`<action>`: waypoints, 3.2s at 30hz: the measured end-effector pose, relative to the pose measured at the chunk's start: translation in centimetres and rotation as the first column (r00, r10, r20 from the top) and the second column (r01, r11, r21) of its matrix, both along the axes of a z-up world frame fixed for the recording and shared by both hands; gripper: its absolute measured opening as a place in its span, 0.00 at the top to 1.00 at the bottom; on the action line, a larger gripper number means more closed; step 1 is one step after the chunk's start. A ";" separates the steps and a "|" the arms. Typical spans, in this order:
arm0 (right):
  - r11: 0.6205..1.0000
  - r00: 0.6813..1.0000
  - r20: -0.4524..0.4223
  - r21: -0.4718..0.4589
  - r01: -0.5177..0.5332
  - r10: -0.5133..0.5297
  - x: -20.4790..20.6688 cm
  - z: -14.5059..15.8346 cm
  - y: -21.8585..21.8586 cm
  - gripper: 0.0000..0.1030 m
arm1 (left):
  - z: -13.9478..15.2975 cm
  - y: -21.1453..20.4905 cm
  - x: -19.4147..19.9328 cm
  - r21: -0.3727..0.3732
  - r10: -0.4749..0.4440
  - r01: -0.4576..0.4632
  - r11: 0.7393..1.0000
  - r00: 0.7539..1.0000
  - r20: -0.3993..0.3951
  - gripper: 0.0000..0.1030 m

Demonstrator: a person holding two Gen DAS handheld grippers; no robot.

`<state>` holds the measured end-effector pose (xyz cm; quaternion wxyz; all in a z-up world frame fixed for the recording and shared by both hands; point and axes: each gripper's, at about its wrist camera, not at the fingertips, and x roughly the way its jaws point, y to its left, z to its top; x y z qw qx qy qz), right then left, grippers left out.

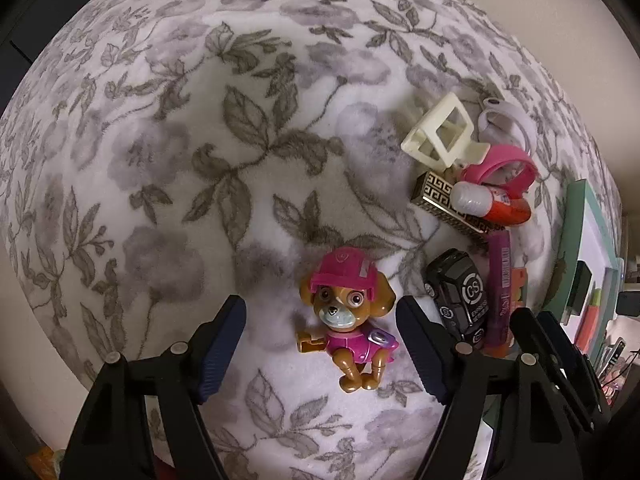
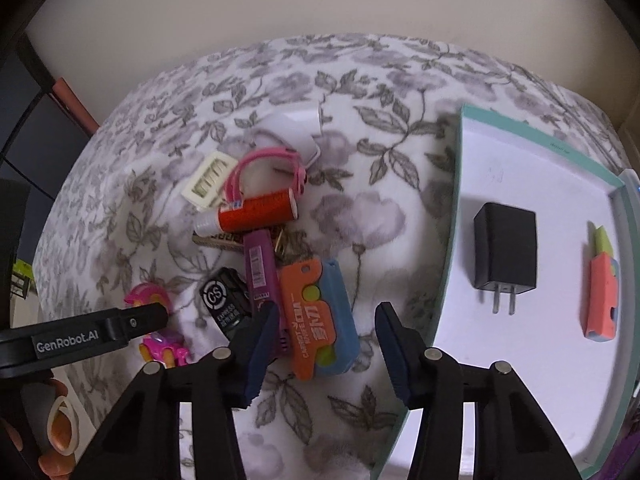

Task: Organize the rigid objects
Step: 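Move the left tool to the pink dog figure and grasp it, then grasp the second orange-blue toy knife with the right tool, then carry the pink dog figure with the left tool while the right tool carries the knife to the tray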

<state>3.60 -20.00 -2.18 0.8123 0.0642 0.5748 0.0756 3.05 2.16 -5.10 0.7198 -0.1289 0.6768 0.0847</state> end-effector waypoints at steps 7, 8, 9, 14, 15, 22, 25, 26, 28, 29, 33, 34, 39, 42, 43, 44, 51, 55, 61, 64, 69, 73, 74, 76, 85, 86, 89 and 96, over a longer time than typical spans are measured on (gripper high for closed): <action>1.000 1.000 -0.027 0.009 -0.009 0.009 0.1 -1.2 0.0 0.51 | -1.5 -1.0 0.4 -0.037 -0.016 0.014 0.999 0.999 -0.037 0.39; 1.000 1.000 -0.029 0.011 -0.011 0.011 0.1 -1.4 0.1 0.51 | -1.7 -1.1 0.4 -0.038 -0.020 0.019 0.999 0.999 -0.038 0.39; 1.000 0.999 -0.032 0.014 -0.013 0.014 0.2 -1.5 0.2 0.51 | -1.9 -1.3 0.5 -0.034 -0.027 0.025 0.999 0.999 -0.043 0.39; 0.998 0.999 -0.032 -0.041 -0.040 0.039 0.1 -2.2 1.2 0.51 | -2.6 -2.9 0.9 0.025 -0.059 0.060 0.998 0.997 -0.047 0.40; 0.997 0.998 -0.030 -0.056 -0.049 0.047 0.1 -2.2 1.5 0.51 | -2.5 -3.4 0.9 0.039 -0.067 0.069 0.997 0.997 -0.047 0.40; 0.985 0.996 -0.005 -0.150 -0.084 0.084 -0.3 -2.3 2.8 0.51 | -2.1 -5.4 1.4 0.107 -0.103 0.107 0.988 0.994 -0.046 0.39; 0.986 0.997 0.000 -0.149 -0.081 0.081 -0.4 -2.3 2.7 0.51 | -2.0 -5.8 1.4 0.109 -0.100 0.105 0.988 0.994 -0.042 0.39; 0.986 0.997 0.001 -0.146 -0.080 0.081 -0.4 -2.3 2.7 0.51 | -2.0 -5.9 1.4 0.110 -0.100 0.104 0.988 0.994 -0.042 0.39; 0.985 0.997 0.004 -0.150 -0.081 0.083 -0.3 -2.4 3.0 0.51 | -2.0 -6.1 1.5 0.111 -0.100 0.104 0.988 0.994 -0.042 0.39; 0.985 0.997 0.003 -0.151 -0.081 0.082 -0.4 -2.4 2.9 0.51 | -2.0 -6.2 1.5 0.111 -0.101 0.105 0.988 0.994 -0.042 0.40; 0.986 0.997 0.002 -0.147 -0.081 0.082 -0.4 -2.4 2.8 0.52 | -1.8 -5.6 1.5 0.096 -0.105 0.108 0.989 0.994 -0.035 0.45; 0.986 0.997 0.003 -0.147 -0.079 0.081 -0.3 -2.3 2.8 0.53 | -1.8 -5.5 1.5 0.095 -0.105 0.108 0.990 0.994 -0.033 0.46; 0.986 0.997 0.003 -0.146 -0.078 0.079 -0.5 -2.2 2.7 0.55 | -1.3 -5.9 1.8 0.104 -0.115 0.117 0.988 0.993 -0.027 0.53; 0.988 0.997 0.003 -0.135 -0.074 0.075 -0.6 -2.1 2.6 0.55 | -1.2 -6.0 2.0 0.098 -0.115 0.117 0.988 0.993 -0.024 0.53; 0.989 0.997 0.001 -0.127 -0.071 0.071 -0.6 -2.1 2.5 0.55 | -1.2 -5.9 2.0 0.093 -0.113 0.115 0.989 0.993 -0.021 0.53; 0.990 0.998 0.000 -0.123 -0.068 0.069 -0.6 -2.0 2.4 0.55 | -1.1 -5.9 2.1 0.089 -0.111 0.112 0.990 0.994 -0.018 0.53; 0.993 0.998 0.006 -0.099 -0.065 0.066 -0.6 -1.5 2.3 0.55 | 1.1 -5.6 2.5 0.057 -0.098 0.095 0.994 0.994 0.044 0.53; 0.996 0.998 0.019 -0.074 -0.057 0.059 -0.7 -0.7 1.9 0.56 | 3.2 -5.7 2.9 0.056 -0.110 0.104 0.993 0.988 0.107 0.53; 1.000 0.998 0.061 -0.020 -0.024 0.025 -0.6 1.2 0.6 0.61 | 6.7 -5.6 3.0 0.071 -0.109 0.096 0.993 0.970 0.217 0.53; 1.000 0.996 0.088 0.009 -0.005 0.004 -0.6 2.5 -0.2 0.76 | 8.5 -5.6 2.6 0.075 -0.114 0.096 0.993 0.950 0.291 0.53; 0.998 0.994 0.099 0.054 0.030 -0.035 -0.5 3.5 -1.7 0.77 | 10.0 -6.1 2.2 0.072 -0.127 0.108 0.991 0.928 0.351 0.53; 0.996 0.994 0.096 0.070 0.051 -0.057 -0.6 3.7 -2.5 0.77 | 9.8 -6.6 2.3 0.069 -0.131 0.114 0.991 0.927 0.352 0.53; 0.995 0.993 0.099 0.077 0.057 -0.064 -0.6 3.8 -2.7 0.77 | 9.8 -6.6 2.2 0.067 -0.129 0.113 0.991 0.927 0.353 0.53; 0.994 0.991 0.108 0.089 0.071 -0.080 -0.6 4.3 -3.3 0.77 | 9.9 -6.7 2.2 0.060 -0.129 0.115 0.991 0.924 0.359 0.53; 0.985 0.956 0.237 0.077 0.157 -0.171 -2.2 9.9 -7.1 0.77 | 11.7 -8.9 1.5 0.045 -0.186 0.184 0.982 0.884 0.429 0.53; 0.983 0.950 0.251 0.065 0.174 -0.185 -2.5 10.5 -7.7 0.77 | 12.0 -9.7 1.3 0.059 -0.209 0.204 0.977 0.873 0.441 0.53; 0.971 0.927 0.291 0.056 0.231 -0.237 -3.6 12.3 -10.0 0.77 | 12.6 -11.5 0.9 0.076 -0.262 0.257 0.963 0.847 0.462 0.53; 0.931 0.874 0.345 0.004 0.364 -0.343 -5.7 14.7 -15.6 0.77 | 13.0 -17.7 -1.2 0.110 -0.425 0.431 0.896 0.756 0.497 0.53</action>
